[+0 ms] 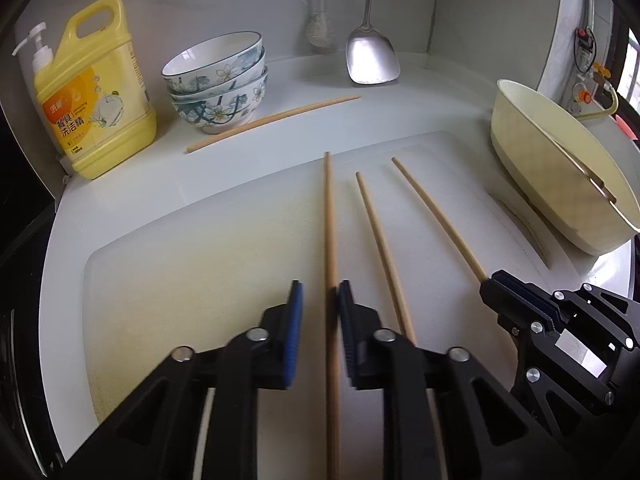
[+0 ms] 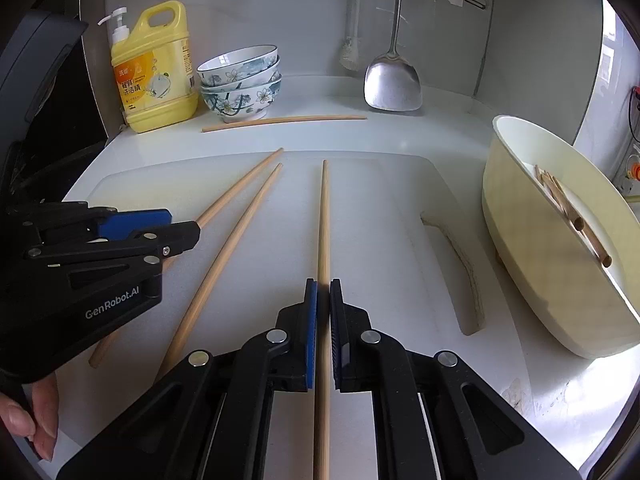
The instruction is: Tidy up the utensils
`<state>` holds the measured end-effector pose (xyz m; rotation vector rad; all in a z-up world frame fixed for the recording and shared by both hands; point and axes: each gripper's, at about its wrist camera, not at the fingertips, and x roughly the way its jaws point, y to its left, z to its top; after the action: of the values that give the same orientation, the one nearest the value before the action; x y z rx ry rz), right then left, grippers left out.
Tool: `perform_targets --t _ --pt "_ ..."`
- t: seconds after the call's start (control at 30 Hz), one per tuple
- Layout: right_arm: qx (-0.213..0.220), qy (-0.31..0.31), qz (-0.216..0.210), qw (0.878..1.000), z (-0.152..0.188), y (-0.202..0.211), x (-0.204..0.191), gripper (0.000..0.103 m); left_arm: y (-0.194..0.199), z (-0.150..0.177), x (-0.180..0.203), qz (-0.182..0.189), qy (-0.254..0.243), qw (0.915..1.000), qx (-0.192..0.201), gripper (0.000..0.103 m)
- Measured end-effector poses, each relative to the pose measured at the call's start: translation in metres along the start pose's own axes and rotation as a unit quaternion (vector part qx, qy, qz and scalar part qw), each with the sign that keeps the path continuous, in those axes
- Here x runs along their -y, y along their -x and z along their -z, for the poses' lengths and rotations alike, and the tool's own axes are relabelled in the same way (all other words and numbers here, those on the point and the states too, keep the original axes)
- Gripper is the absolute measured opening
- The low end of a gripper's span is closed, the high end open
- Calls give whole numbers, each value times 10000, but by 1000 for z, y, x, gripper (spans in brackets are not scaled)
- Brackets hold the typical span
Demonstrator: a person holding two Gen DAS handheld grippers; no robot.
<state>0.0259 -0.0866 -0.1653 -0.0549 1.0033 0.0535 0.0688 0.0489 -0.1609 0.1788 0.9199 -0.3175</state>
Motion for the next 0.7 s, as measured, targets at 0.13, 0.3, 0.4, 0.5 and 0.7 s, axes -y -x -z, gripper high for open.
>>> perform_targets --t 0.13,0.3,0.4,0.5,0.7 --pt "4 -243 -137 9996 1 2 4 6 3 4 -4 134 69 9999 20 7" --pt "-15 -429 -230 9988 2 12 3 6 13 11 -13 225 170 9996 -61 7" --pt "24 -447 -245 9987 -2 25 -1 6 29 11 -19 319 237 9992 -58 7" --pt "26 -553 -308 9980 -9 42 -5 6 49 9 -25 370 222 9991 -32 7" --pt "71 -733 -226 9970 -25 96 -5 6 96 -6 -24 630 105 9980 21 7"
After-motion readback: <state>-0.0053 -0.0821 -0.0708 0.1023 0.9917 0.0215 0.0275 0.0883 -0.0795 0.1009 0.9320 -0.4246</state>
